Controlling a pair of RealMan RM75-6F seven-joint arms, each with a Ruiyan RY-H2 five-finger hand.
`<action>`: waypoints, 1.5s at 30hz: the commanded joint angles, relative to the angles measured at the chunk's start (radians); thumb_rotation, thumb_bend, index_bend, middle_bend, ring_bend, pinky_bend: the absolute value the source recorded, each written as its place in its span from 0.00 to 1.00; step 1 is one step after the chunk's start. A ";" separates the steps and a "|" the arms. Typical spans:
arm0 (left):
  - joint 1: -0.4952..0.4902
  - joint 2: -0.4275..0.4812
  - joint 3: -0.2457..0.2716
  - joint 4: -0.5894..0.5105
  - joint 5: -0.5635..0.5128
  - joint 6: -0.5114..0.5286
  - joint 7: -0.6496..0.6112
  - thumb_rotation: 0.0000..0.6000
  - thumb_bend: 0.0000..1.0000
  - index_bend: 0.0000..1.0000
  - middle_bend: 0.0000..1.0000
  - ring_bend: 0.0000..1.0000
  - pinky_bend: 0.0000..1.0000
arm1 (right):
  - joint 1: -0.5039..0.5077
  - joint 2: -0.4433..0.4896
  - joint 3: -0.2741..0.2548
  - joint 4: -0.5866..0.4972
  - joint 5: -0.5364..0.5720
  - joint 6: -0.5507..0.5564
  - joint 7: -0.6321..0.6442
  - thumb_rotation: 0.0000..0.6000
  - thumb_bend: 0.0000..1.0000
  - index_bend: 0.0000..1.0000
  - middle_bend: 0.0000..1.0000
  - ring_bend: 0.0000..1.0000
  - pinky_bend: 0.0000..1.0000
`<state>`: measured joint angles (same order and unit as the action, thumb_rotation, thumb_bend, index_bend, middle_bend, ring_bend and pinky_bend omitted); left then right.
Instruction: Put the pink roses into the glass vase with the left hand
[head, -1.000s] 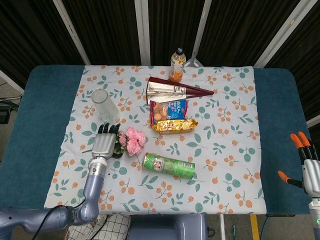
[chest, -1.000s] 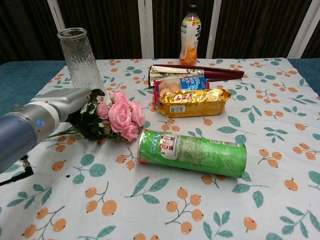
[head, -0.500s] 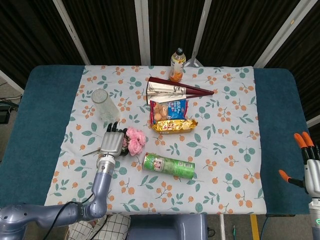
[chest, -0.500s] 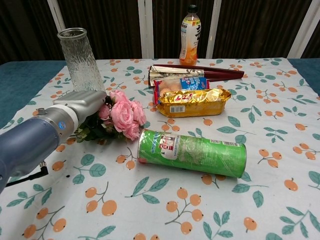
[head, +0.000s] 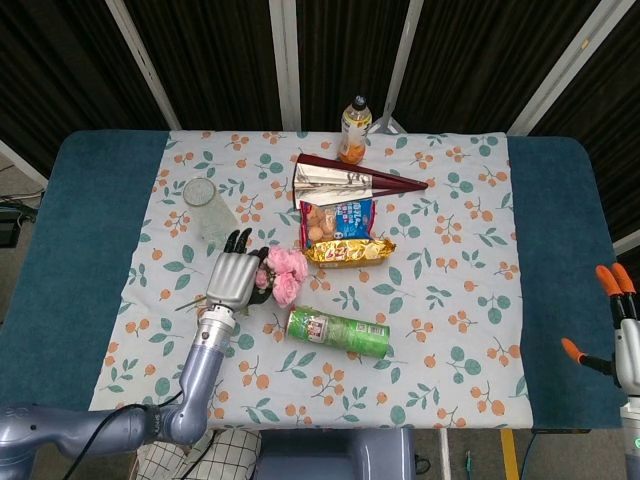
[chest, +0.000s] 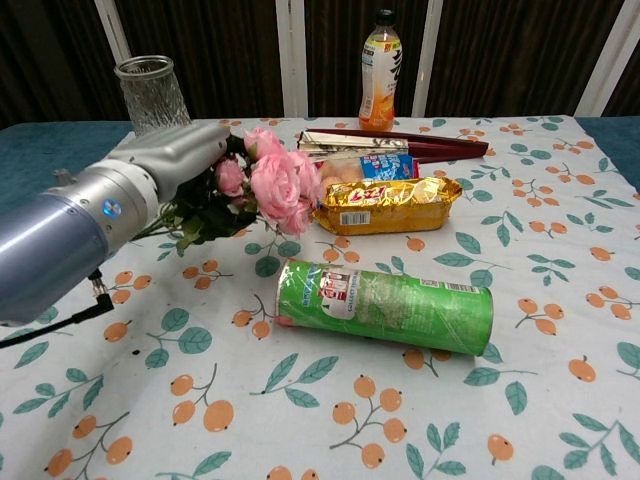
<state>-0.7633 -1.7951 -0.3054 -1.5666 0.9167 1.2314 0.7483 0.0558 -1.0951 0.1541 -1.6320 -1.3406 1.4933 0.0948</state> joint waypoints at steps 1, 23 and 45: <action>0.007 0.104 -0.004 -0.139 0.120 -0.003 -0.079 1.00 0.42 0.31 0.47 0.05 0.00 | -0.005 -0.002 0.003 -0.001 0.011 0.003 -0.004 1.00 0.15 0.11 0.00 0.00 0.00; -0.054 0.247 -0.330 -0.012 0.329 0.056 -0.766 1.00 0.41 0.31 0.47 0.05 0.04 | 0.008 -0.030 0.041 0.061 0.123 -0.066 0.014 1.00 0.15 0.11 0.00 0.00 0.00; -0.156 0.122 -0.317 0.344 0.267 0.074 -0.897 1.00 0.41 0.31 0.47 0.05 0.07 | 0.010 -0.024 0.059 0.100 0.164 -0.123 0.076 1.00 0.15 0.11 0.00 0.00 0.00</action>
<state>-0.9245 -1.6660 -0.6365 -1.2205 1.1854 1.3050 -0.1270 0.0665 -1.1203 0.2132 -1.5305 -1.1761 1.3713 0.1687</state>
